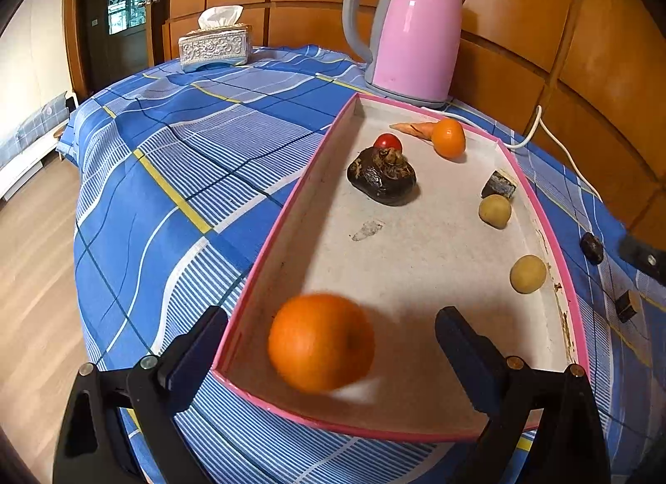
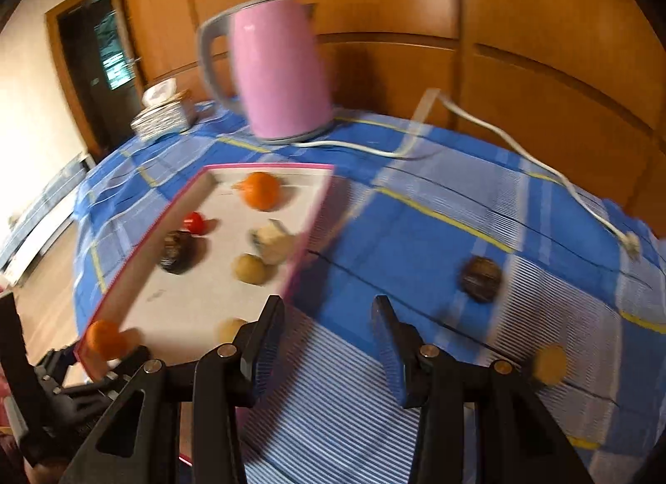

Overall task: Organize fruits
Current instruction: 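Drop the orange into the tray and withdraw the right gripper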

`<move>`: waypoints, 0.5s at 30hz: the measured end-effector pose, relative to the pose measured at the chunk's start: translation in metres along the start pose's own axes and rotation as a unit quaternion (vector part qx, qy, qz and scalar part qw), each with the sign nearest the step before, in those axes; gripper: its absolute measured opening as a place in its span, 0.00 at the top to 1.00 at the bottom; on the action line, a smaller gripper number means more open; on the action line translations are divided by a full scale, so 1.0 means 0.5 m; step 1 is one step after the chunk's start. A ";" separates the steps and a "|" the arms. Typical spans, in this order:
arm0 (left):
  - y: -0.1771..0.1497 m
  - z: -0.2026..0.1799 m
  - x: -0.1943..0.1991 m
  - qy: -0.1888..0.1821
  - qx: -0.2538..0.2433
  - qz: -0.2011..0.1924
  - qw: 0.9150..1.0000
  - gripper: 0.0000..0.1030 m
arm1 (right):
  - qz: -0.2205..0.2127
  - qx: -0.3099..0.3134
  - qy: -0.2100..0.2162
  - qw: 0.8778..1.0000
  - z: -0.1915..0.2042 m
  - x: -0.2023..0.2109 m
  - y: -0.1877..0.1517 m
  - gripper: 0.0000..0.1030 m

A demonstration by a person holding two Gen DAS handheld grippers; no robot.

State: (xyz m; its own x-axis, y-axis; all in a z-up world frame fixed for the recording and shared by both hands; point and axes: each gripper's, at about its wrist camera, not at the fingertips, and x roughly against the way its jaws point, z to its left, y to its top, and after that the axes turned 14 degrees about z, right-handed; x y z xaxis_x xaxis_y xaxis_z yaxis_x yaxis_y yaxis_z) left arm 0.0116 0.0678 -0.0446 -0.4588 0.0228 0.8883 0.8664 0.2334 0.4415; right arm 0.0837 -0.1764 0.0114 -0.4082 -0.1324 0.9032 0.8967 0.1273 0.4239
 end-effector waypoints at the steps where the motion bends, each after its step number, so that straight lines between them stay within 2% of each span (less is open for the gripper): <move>1: 0.000 -0.001 0.001 0.000 -0.001 -0.001 1.000 0.03 | -0.002 -0.011 -0.005 1.000 -0.017 0.007 -0.008 0.57; 8: -0.002 -0.004 0.000 0.000 -0.005 0.001 1.000 0.03 | -0.008 -0.108 -0.068 0.992 -0.166 0.050 -0.082 0.57; 11: -0.002 -0.005 0.002 0.000 -0.007 -0.001 1.000 0.03 | -0.003 -0.154 -0.104 0.983 -0.232 0.060 -0.117 0.57; 15: -0.002 -0.007 0.003 0.000 -0.009 -0.002 1.000 0.03 | 0.003 -0.216 -0.155 0.964 -0.308 0.076 -0.170 0.57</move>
State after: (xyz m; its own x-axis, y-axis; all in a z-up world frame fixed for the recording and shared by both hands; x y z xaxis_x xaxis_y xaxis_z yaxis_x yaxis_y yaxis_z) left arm 0.0108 0.0644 -0.0431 -0.4626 0.0212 0.8863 0.8676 0.2166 0.4476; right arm 0.0184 -0.3436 -0.0008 -0.3750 0.1762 0.9101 0.8592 -0.3025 0.4126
